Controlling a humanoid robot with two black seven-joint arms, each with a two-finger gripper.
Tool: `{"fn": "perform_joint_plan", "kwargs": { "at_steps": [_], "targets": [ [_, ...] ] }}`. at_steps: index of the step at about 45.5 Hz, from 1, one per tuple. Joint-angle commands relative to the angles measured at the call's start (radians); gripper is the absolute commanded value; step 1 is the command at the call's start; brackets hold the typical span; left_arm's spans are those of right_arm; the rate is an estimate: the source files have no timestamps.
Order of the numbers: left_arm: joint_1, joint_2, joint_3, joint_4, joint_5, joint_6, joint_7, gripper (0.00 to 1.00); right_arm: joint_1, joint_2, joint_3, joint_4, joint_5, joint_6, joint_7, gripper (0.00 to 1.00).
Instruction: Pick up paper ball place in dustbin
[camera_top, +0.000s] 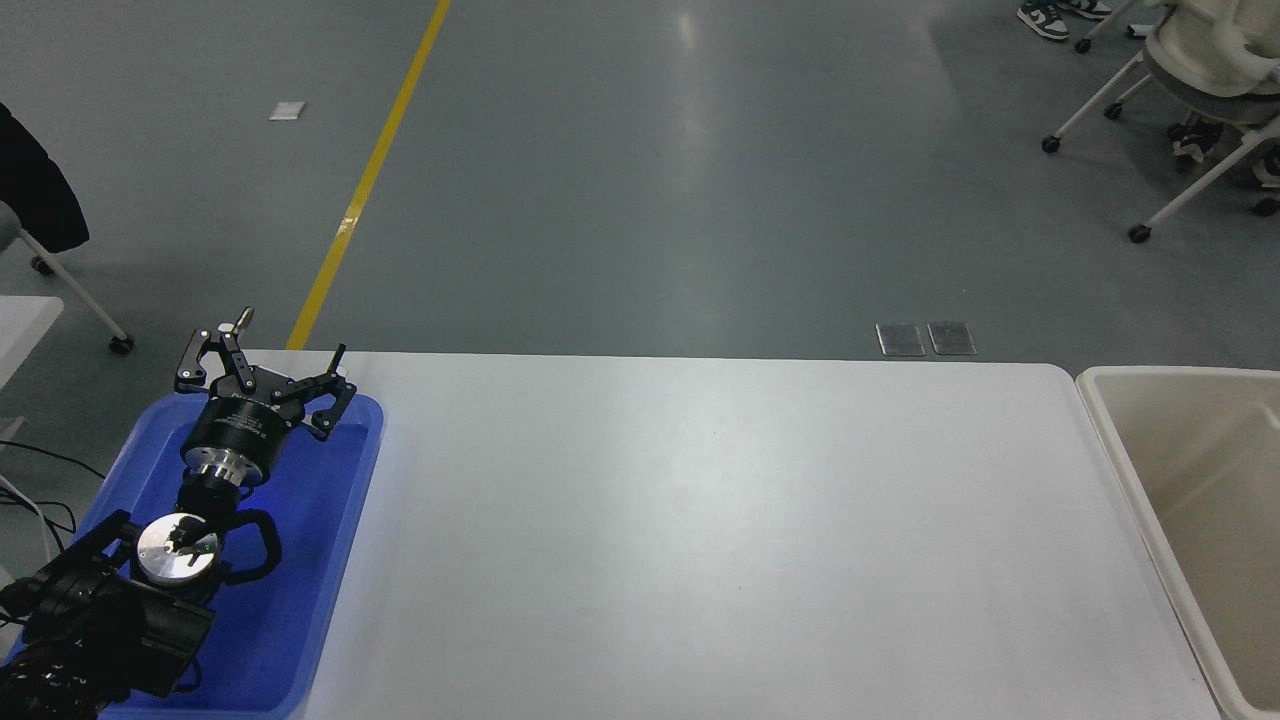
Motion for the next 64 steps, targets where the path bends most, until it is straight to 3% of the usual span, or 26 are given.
{"fn": "perform_joint_plan", "kwargs": {
  "at_steps": [1,10,19,26,31,64],
  "targets": [
    [0.0,0.0,0.0,0.0,0.0,0.0,0.001,1.0,-0.065,0.075,0.032,-0.045,0.004,-0.02,0.001,0.0],
    [0.001,0.0,0.0,0.0,-0.001,0.0,0.001,1.0,-0.072,0.1,0.032,-0.048,0.004,-0.026,0.001,0.01],
    [0.0,0.0,0.0,0.0,0.0,0.0,0.001,1.0,-0.072,0.109,0.032,-0.048,0.006,-0.028,0.001,0.33],
    [0.0,0.0,0.0,-0.001,0.0,0.0,0.001,1.0,-0.069,0.109,0.032,-0.048,0.006,-0.029,0.001,0.78],
    [0.0,0.0,0.0,-0.001,0.0,0.0,-0.001,1.0,-0.066,0.109,0.032,-0.045,0.006,-0.032,0.001,1.0],
    [0.0,0.0,0.0,-0.001,-0.001,0.0,-0.001,1.0,0.204,0.111,0.161,0.03,0.005,-0.017,0.012,1.0]
  ]
}}
